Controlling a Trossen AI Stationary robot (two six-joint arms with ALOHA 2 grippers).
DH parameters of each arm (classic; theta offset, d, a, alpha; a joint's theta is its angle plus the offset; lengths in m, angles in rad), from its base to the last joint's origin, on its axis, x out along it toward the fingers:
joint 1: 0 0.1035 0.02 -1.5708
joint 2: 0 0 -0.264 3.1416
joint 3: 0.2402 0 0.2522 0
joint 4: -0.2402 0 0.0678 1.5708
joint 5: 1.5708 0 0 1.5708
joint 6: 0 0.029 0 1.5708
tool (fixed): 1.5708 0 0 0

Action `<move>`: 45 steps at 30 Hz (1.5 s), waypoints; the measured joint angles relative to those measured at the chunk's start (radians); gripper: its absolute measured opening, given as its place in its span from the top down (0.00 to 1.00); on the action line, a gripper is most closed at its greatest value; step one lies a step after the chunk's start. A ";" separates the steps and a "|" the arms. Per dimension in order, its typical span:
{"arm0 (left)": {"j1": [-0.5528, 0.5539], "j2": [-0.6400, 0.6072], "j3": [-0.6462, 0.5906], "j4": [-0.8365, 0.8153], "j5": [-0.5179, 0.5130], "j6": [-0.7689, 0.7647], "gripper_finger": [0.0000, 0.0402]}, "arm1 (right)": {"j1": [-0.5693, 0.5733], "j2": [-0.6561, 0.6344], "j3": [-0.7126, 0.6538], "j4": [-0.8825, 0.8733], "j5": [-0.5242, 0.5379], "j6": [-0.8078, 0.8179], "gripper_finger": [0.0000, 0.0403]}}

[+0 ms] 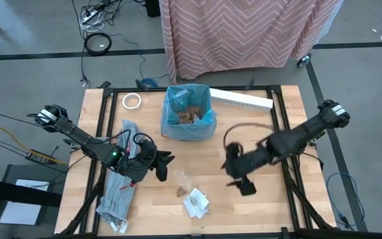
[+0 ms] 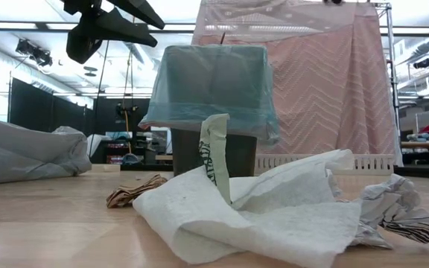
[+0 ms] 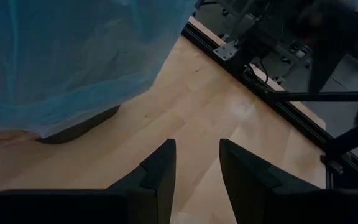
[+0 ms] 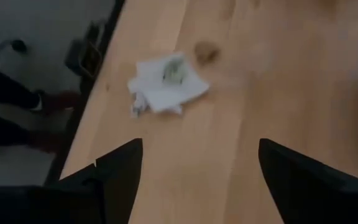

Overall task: Place trash/remove bag and relplace
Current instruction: Put the white table napkin into the trash bin

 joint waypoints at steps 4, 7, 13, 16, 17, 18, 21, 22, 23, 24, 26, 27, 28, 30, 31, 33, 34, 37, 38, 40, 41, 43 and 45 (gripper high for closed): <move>0.000 0.000 0.000 0.001 0.008 -0.002 0.67 | 0.021 0.076 -0.095 0.131 -0.025 0.141 0.23; 0.000 0.000 0.000 0.001 0.038 -0.003 0.67 | 0.034 0.149 -0.162 0.302 -0.062 0.229 0.23; 0.000 0.000 0.000 0.002 0.073 -0.004 0.67 | 0.070 0.298 -0.217 0.624 -0.122 0.300 0.23; 0.000 0.000 0.000 0.001 0.076 -0.004 0.67 | 0.074 0.352 -0.217 0.707 -0.123 0.309 0.24; 0.000 0.000 0.000 0.001 0.076 -0.005 0.67 | 0.074 0.366 -0.217 0.726 -0.121 0.309 0.24; 0.000 0.000 0.000 0.002 0.076 -0.005 0.67 | 0.073 0.379 -0.217 0.743 -0.116 0.312 0.24; 0.000 0.000 0.000 0.002 0.076 -0.005 0.67 | 0.062 0.422 -0.217 0.766 -0.096 0.345 0.25; 0.000 0.000 0.000 0.002 0.076 -0.005 0.67 | 0.057 0.437 -0.217 0.766 -0.087 0.360 0.25; 0.000 0.000 0.000 0.002 0.076 -0.005 0.67 | 0.053 0.450 -0.217 0.765 -0.075 0.370 0.26; 0.000 0.000 0.000 0.002 0.078 -0.005 0.67 | 0.048 0.461 -0.217 0.767 -0.066 0.382 0.26; 0.000 0.000 0.000 0.002 0.079 -0.005 0.67 | 0.037 0.478 -0.217 0.768 -0.060 0.398 0.26; 0.000 0.000 0.000 0.002 0.079 -0.005 0.67 | 0.031 0.487 -0.217 0.773 -0.060 0.407 0.26; 0.000 0.000 0.000 0.002 0.079 -0.004 0.67 | 0.026 0.493 -0.217 0.779 -0.060 0.420 0.26; 0.000 0.000 0.000 0.002 0.079 0.004 0.67 | 0.016 0.504 -0.217 0.783 -0.059 0.440 0.27; 0.000 0.000 0.000 0.002 0.079 0.013 0.67 | 0.012 0.505 -0.217 0.783 -0.059 0.447 0.28; 0.000 0.000 0.000 0.002 0.079 0.020 0.67 | 0.007 0.505 -0.217 0.787 -0.057 0.447 0.33; 0.000 0.000 0.000 0.001 0.079 0.021 0.67 | 0.005 0.504 -0.217 0.786 -0.052 0.447 0.37; 0.000 0.000 0.000 0.000 0.079 0.024 0.67 | -0.001 0.495 -0.217 0.797 -0.029 0.446 0.49; 0.000 0.000 0.000 0.001 0.079 0.028 0.67 | -0.003 0.490 -0.217 0.799 -0.027 0.441 0.53; 0.000 0.000 0.000 0.001 0.079 0.046 0.67 | -0.012 0.487 -0.217 0.826 -0.029 0.434 0.59; 0.000 0.000 0.000 0.001 0.079 0.049 0.67 | -0.017 0.487 -0.217 0.833 -0.032 0.435 0.61; 0.000 0.000 0.000 0.001 0.079 0.050 0.67 | -0.028 0.487 -0.217 0.836 -0.036 0.447 0.63; 0.000 0.000 0.000 0.001 0.078 0.051 0.67 | -0.037 0.487 -0.217 0.835 -0.040 0.459 0.66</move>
